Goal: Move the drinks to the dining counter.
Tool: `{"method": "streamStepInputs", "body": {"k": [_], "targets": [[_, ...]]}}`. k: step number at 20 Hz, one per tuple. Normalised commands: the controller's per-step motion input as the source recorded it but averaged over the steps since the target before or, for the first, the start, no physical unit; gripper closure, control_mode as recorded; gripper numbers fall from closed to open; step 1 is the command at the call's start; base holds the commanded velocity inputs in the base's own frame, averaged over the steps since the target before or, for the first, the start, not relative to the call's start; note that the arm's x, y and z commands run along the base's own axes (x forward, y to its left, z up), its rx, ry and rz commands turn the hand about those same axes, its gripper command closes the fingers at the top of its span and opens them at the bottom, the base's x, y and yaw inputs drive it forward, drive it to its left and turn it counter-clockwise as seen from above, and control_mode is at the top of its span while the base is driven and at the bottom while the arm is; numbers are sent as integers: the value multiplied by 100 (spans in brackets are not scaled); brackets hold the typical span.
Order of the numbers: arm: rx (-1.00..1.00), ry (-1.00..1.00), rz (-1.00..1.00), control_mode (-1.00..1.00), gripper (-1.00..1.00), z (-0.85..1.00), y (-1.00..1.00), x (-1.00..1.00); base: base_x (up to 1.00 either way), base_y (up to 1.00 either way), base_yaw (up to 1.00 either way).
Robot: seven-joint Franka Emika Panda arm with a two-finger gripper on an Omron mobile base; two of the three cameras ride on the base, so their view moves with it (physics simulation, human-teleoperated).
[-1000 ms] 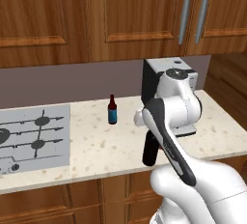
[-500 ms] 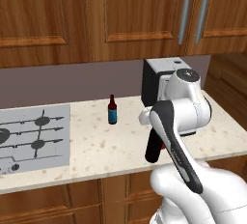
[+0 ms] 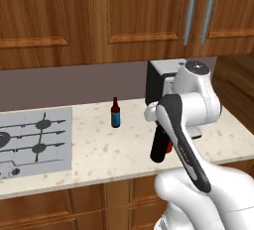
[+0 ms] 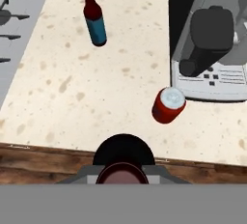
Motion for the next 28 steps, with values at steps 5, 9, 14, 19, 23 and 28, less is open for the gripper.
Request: {"method": "streamStepInputs", "body": {"k": [5,9,14,19,23,28], "targets": [[0,0,0,-100,100,22,0,-4,0,0,0],[0,0,0,-100,100,17,0,-7,0,0,0],[0,0,0,-100,100,4,0,-1,0,0,0],[0,1,0,-100,100,0,0,0,0,0,0],[0,0,0,-100,100,0,0,0,0,0,0],[0,0,0,100,100,0,0,0,0,0,0]]}}
